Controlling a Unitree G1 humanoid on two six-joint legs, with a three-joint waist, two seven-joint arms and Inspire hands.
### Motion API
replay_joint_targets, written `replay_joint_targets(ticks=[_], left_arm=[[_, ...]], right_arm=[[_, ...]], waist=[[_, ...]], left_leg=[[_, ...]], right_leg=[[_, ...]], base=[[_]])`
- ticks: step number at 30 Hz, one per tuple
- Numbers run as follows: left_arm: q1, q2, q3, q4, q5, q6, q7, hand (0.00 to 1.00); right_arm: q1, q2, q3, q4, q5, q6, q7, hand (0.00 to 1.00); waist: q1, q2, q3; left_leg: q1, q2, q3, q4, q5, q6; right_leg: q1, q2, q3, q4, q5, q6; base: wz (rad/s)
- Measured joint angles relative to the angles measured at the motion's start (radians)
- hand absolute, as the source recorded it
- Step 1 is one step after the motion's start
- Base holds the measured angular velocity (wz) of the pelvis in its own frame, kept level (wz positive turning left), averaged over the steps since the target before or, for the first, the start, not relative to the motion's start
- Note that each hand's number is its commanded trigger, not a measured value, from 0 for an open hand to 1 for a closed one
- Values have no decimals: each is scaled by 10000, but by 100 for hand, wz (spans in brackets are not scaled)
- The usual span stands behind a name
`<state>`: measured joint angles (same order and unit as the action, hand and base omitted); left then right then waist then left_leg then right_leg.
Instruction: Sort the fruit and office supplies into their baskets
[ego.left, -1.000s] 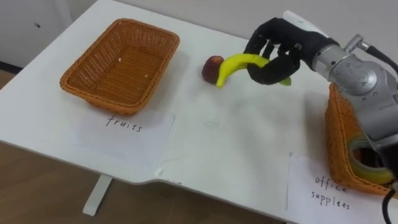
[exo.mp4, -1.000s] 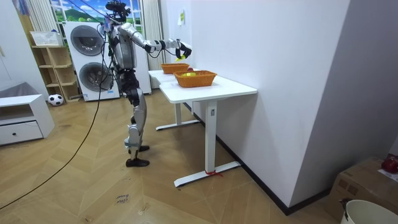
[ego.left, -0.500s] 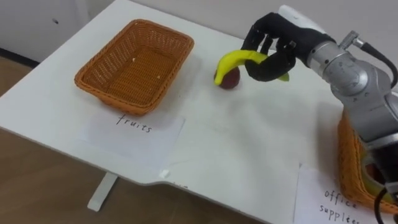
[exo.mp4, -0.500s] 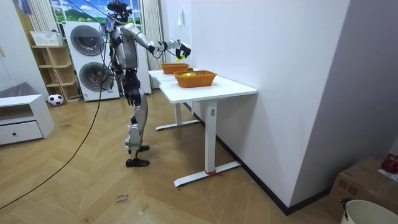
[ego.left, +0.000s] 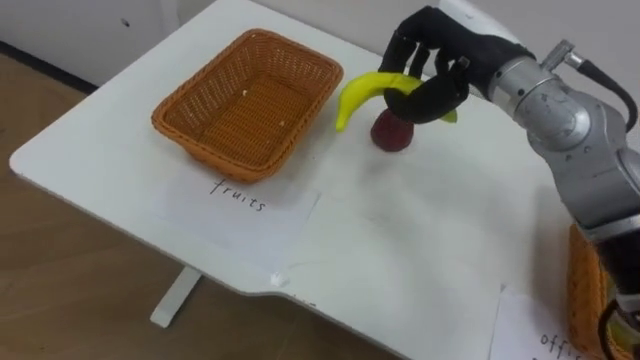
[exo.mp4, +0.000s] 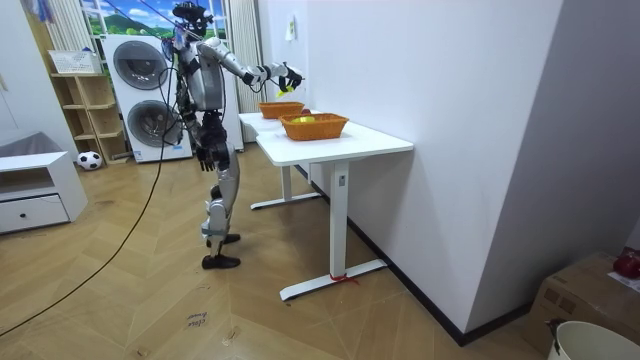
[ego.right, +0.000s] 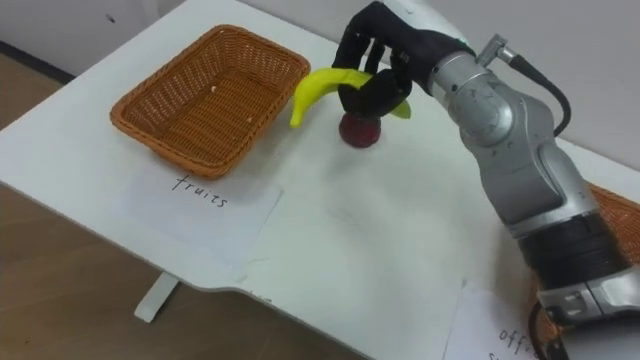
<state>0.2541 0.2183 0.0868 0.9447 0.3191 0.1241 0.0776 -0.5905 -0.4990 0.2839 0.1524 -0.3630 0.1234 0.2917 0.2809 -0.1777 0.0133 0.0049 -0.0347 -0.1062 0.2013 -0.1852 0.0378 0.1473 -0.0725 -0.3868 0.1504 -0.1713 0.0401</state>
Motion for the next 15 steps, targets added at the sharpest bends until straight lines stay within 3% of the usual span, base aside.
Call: replay_joint_targets(ticks=[5,15], left_arm=[[0,8,10,-3,7,6,0,0],[7,102,298,6,65,107,-129,0]], right_arm=[[0,-1,2,26,12,9,-219,100],[0,-1,89,461,385,185,-854,100]], waist=[[29,-18,15],[476,-157,30]], left_leg=[[-20,-133,-221,20,14,25],[-18,-192,-339,54,29,49]], right_leg=[[90,-84,19,3,-121,117],[133,-127,3,15,-121,118]], base=[[13],[3]])
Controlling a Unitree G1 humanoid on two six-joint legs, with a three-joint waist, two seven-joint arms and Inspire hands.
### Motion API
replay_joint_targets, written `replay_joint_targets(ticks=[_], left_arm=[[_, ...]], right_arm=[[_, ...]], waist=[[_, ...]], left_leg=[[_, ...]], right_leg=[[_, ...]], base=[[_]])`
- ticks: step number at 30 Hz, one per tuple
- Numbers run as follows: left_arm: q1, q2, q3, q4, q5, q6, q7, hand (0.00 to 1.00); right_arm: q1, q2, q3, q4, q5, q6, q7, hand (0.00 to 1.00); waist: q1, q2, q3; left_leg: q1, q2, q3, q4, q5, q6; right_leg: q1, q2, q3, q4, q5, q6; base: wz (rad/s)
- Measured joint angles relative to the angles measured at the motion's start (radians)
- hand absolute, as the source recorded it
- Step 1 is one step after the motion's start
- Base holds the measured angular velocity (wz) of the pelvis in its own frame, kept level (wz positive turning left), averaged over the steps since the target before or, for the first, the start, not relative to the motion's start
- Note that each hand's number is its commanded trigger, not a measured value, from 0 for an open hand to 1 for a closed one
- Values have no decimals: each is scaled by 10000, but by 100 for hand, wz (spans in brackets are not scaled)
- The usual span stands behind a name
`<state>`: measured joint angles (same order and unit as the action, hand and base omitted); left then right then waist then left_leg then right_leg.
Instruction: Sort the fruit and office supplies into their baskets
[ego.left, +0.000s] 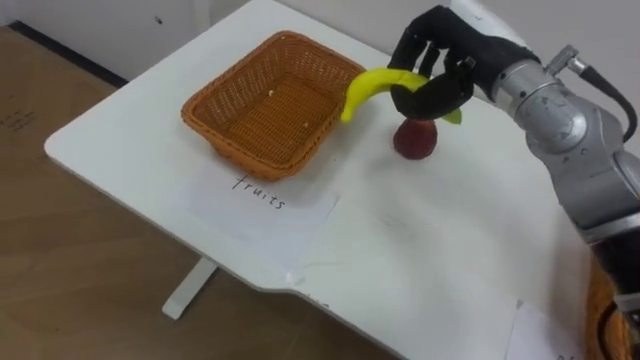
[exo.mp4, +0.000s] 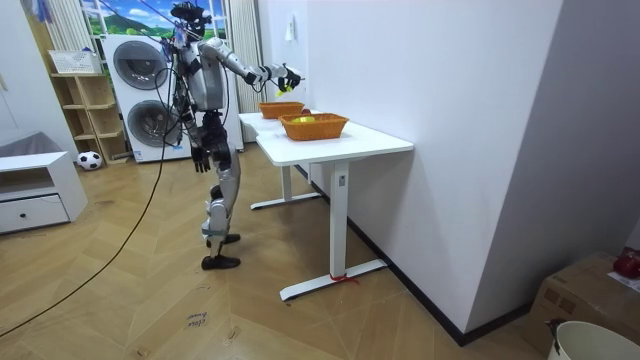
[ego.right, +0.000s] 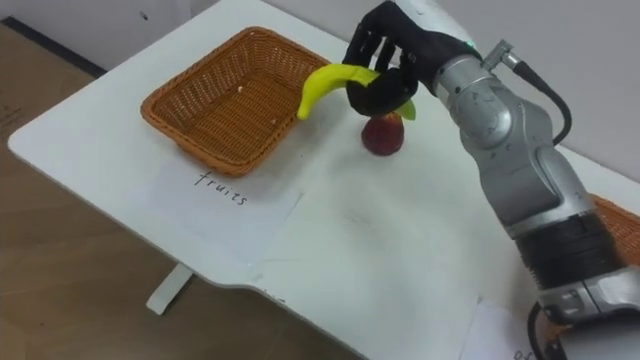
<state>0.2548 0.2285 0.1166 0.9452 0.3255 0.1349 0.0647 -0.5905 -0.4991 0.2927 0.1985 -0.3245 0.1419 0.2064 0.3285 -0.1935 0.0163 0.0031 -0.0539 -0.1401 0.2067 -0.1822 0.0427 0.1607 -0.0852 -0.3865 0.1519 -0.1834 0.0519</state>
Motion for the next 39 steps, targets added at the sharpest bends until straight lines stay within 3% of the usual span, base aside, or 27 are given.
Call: replay_joint_targets(ticks=[9,12,15,21,26,39], left_arm=[[-17,32,72,-31,210,122,-194,0],[-1,31,83,-50,210,122,-194,0],[11,28,82,-56,211,126,-194,0],[286,-130,83,-402,737,359,-157,0],[373,-157,84,-793,817,408,-159,0],[500,-156,365,-832,810,403,-383,0]], right_arm=[[-221,3,125,720,138,87,-326,100],[-261,19,219,715,139,111,-590,100],[-261,78,289,707,-8,118,-781,100],[-261,417,403,662,-83,232,-1018,100],[-261,673,459,951,-55,290,-1503,100],[-260,737,918,1182,-68,304,-1704,100]], waist=[[234,29,27],[304,110,85],[330,133,92],[438,251,36],[674,289,21],[1033,163,-19]], left_leg=[[-87,-95,-24,75,30,55],[-119,-107,-53,131,24,64],[-161,-113,-87,148,21,65],[-137,-116,-4,160,23,66],[-70,-111,-70,156,24,64],[-101,-133,-92,158,23,69]], right_leg=[[-10,-75,-11,-8,-12,20],[0,-68,-50,-5,-12,20],[-18,-64,-78,-3,-12,20],[-5,-73,-192,13,-12,20],[124,-84,-575,2,-14,23],[150,-144,-1108,24,-24,40]], base=[[1],[0],[3],[0],[4],[1]])
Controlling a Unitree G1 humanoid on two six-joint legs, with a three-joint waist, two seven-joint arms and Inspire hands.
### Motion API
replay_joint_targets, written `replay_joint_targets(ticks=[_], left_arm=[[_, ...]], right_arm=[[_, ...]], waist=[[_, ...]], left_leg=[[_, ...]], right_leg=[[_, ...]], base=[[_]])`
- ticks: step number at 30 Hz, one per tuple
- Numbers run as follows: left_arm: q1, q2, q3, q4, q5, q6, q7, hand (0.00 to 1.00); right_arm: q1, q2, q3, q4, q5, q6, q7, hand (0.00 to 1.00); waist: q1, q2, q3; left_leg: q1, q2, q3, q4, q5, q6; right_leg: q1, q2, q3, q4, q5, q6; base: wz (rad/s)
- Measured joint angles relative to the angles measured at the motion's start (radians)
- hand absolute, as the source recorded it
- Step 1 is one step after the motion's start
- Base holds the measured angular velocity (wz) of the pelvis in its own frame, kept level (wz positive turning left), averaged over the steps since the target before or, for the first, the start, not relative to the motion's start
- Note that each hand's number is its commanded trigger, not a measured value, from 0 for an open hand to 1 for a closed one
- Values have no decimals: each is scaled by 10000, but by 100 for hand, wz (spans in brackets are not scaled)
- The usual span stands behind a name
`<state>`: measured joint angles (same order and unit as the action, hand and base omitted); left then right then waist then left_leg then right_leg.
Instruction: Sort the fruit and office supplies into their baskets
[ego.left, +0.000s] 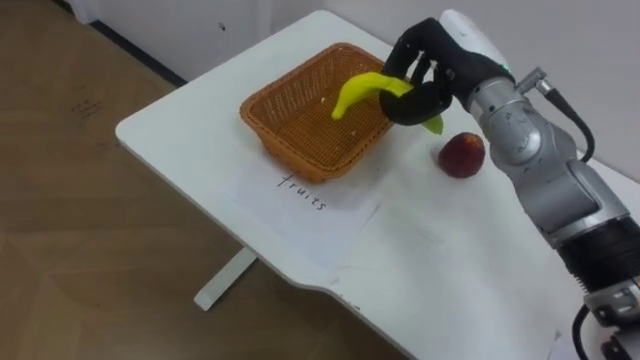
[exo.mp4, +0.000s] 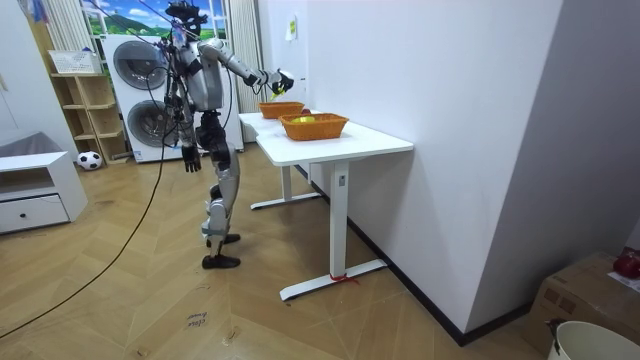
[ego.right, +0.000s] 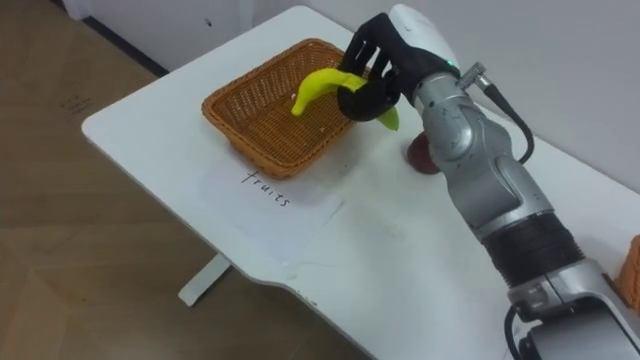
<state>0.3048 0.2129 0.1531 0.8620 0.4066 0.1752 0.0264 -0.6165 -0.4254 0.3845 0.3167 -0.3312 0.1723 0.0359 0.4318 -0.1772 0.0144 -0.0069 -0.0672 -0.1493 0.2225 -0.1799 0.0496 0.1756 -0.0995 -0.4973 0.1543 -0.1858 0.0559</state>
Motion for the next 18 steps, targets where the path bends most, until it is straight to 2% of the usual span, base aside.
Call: replay_joint_targets(ticks=[3,7,9,10,13,18], left_arm=[[12,1,-4,-1,-5,0,4,0],[39,1,0,4,-14,-5,-1,0],[70,34,0,55,-21,-27,-11,0],[48,78,3,181,-18,-38,-9,0],[50,95,-5,466,-18,-36,-12,0],[64,155,0,600,-11,-46,-165,0]], right_arm=[[0,-1,255,291,-1,3,-20,100],[-1,-1,310,589,-24,3,-27,100],[-1,-1,318,678,-47,6,-36,100],[-1,0,347,703,-179,3,-70,100],[-34,1,416,879,-349,-36,-134,100],[-334,0,655,1642,-689,-80,-149,100]], waist=[[52,-42,-15],[166,-99,7],[176,-151,61],[181,-187,120],[285,-306,116],[457,-321,114]], left_leg=[[-7,0,-14,2,0,0],[49,-10,-47,23,6,10],[105,-23,-136,20,17,28],[110,-29,-174,22,18,30],[106,-46,-218,19,15,34],[23,-120,-337,78,17,44]], right_leg=[[10,-6,-2,29,0,1],[7,-38,31,122,-7,12],[39,-48,16,195,-13,21],[52,-47,11,193,-15,24],[55,-46,2,192,-15,25],[56,-67,5,170,-21,34]], base=[[0],[2],[9],[7],[2],[5]])
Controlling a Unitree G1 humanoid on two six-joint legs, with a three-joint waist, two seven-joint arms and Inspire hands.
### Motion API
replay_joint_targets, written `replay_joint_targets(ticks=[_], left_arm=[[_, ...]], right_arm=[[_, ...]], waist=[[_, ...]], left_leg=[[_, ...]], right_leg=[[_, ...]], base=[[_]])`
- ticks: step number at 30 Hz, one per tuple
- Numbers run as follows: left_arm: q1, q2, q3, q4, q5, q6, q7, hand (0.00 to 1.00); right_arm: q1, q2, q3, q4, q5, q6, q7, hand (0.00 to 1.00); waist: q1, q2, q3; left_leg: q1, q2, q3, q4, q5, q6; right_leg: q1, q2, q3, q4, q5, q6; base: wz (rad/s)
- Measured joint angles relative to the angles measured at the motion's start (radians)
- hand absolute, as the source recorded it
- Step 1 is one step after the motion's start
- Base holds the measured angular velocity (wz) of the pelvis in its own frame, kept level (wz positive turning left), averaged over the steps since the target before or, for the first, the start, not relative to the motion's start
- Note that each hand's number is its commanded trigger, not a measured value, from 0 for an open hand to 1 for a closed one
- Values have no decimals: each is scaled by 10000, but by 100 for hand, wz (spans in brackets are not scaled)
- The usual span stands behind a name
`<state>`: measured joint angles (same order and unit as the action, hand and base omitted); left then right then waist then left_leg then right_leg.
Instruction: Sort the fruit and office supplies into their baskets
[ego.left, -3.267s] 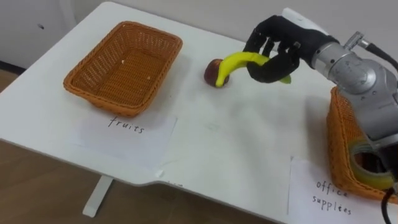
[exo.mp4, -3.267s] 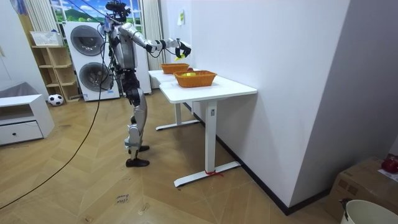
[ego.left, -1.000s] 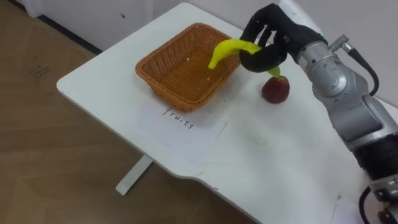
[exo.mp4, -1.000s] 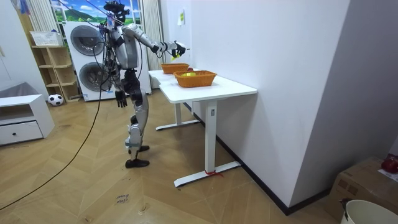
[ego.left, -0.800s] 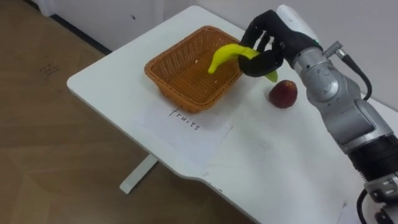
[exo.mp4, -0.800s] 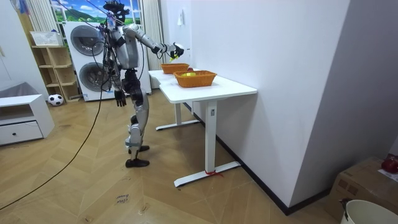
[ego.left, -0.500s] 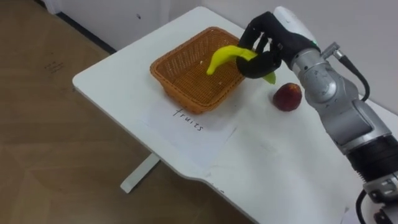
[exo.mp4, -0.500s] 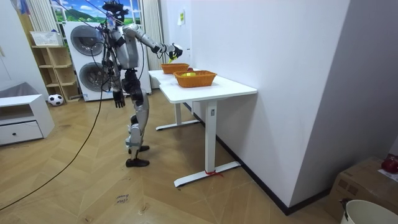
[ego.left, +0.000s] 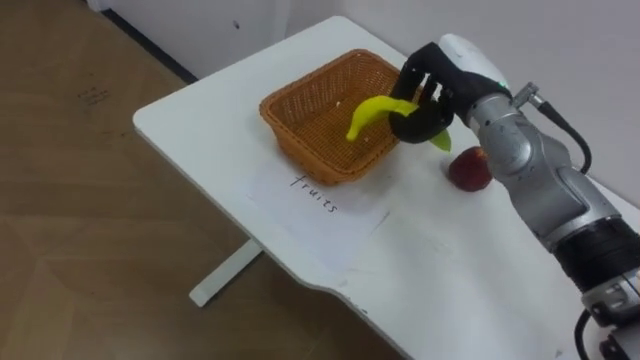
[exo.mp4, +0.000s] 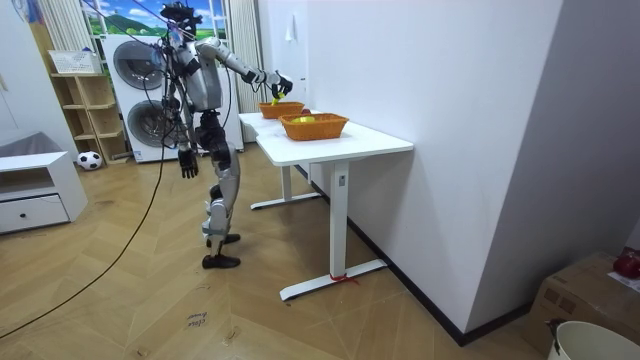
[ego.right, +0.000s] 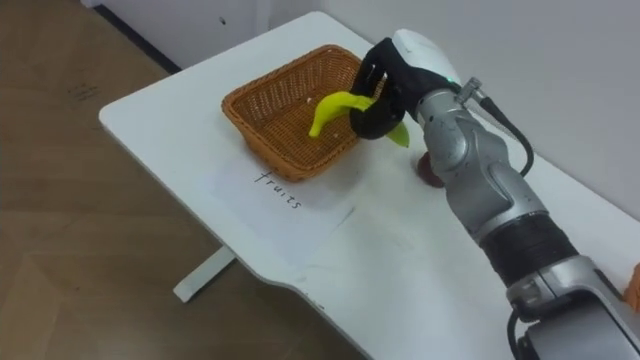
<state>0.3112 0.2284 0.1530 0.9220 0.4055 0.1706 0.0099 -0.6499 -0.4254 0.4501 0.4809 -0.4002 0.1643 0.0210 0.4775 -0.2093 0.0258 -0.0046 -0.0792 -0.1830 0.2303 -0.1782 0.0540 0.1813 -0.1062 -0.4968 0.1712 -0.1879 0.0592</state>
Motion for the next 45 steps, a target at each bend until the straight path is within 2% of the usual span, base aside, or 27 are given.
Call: replay_joint_targets(ticks=[2,7,14,19,23,25,26,27,28,38,41,45], left_arm=[[29,141,-11,-1,-2,2,-41,0],[72,310,-13,-3,-2,3,-48,0],[85,354,-14,-1,0,-15,-222,0],[85,375,-14,0,-1,-16,-221,0],[69,374,-15,-3,-9,-21,-220,0],[66,371,-31,-4,-9,-38,-220,0],[63,372,-66,-4,-9,-46,-220,0],[61,371,-89,-5,-9,-49,-220,0],[47,370,-113,-5,-6,-56,-220,0],[46,407,-114,-7,-6,-59,-189,0],[34,406,-115,-7,-9,-59,-190,0],[-12,406,-127,-6,-8,-58,-204,0]], right_arm=[[-8,9,38,153,-105,0,-46,100],[-8,52,145,254,-425,4,-180,100],[-8,148,212,279,-427,9,-397,100],[-8,149,212,278,-427,2,-676,100],[-8,153,228,278,-431,-1,-865,100],[-9,152,293,279,-437,0,-909,84],[-9,153,341,279,-443,-1,-909,43],[-9,152,360,279,-453,-2,-910,7],[-9,153,372,279,-469,-3,-909,0],[-11,177,378,270,-897,-21,-913,0],[-11,316,378,244,-1580,-20,-938,0],[-11,417,378,171,-1618,-19,-955,0]], waist=[[179,-34,-8],[239,-42,-13],[220,-79,-18],[227,-173,13],[216,-167,31],[217,-147,45],[216,-138,52],[215,-134,55],[212,-132,57],[227,-123,62],[199,-131,54],[200,-147,42]], left_leg=[[-12,5,39,-53,5,6],[-11,-33,27,-56,28,43],[-7,-76,33,-60,39,62],[-10,-74,31,-50,39,62],[-59,-81,28,-19,31,67],[-89,-90,25,-6,16,80],[-119,-103,17,6,12,84],[-149,-113,10,24,12,86],[-206,-135,-7,72,7,94],[-212,-197,-122,105,6,112],[-213,-195,-127,95,5,113],[-215,-199,-127,113,5,114]], right_leg=[[-45,-2,24,6,-1,1],[-37,-52,25,10,-20,33],[-36,-107,16,34,-47,77],[-32,-101,20,30,-59,97],[-18,-101,12,30,-59,97],[-16,-100,15,25,-59,97],[-27,-104,17,18,-60,97],[-39,-108,17,14,-60,97],[-73,-114,24,-4,-60,98],[-63,-134,59,-7,-61,99],[-67,-135,38,-8,-61,100],[-65,-140,26,-6,-61,100]], base=[[-4],[0],[0],[0],[0],[0],[0],[4],[4],[3],[0],[0]])
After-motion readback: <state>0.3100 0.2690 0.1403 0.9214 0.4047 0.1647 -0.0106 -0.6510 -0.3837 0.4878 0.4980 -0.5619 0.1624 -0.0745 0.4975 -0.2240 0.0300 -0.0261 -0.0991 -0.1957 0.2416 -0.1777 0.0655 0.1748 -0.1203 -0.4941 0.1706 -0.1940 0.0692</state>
